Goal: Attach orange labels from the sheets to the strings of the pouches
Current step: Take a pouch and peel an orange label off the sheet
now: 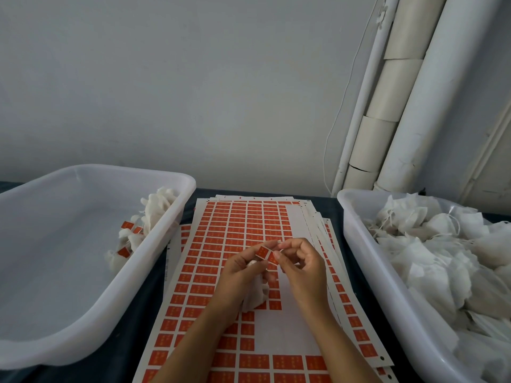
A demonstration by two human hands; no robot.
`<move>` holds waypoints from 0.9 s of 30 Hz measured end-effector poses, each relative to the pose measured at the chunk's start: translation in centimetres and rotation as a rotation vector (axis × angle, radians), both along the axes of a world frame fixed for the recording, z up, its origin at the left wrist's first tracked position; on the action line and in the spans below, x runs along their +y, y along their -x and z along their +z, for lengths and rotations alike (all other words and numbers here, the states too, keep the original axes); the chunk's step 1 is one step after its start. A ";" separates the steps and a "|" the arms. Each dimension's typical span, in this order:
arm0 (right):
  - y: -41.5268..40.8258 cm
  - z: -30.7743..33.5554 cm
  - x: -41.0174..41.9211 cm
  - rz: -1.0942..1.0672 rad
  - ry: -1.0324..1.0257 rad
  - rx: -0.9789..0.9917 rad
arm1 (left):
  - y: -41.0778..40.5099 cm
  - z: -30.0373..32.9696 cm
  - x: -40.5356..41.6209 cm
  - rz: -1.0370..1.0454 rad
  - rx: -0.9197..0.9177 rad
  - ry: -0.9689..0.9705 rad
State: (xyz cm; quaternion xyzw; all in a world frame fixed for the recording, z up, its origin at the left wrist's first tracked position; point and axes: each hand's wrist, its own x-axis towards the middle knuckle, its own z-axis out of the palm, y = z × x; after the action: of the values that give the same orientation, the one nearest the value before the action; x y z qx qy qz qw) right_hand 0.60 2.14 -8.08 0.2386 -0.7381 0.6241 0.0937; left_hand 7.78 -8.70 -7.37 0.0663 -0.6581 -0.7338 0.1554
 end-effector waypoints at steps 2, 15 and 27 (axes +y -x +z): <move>0.0 0.0 0.0 0.007 0.007 0.009 | 0.0 0.1 0.1 0.007 0.006 0.004; 0.0 -0.1 -0.1 -0.021 -0.146 -0.033 | 0.3 -0.1 0.3 0.078 0.012 0.075; 1.0 0.5 1.1 0.180 -0.195 -0.082 | 0.4 -0.4 0.2 0.086 -0.075 0.207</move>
State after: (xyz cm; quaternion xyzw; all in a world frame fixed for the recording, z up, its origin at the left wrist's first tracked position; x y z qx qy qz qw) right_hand -0.45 3.21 -7.58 0.2862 -0.7739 0.5648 -0.0167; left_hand 7.38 -8.53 -7.77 0.1055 -0.7323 -0.6514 0.1681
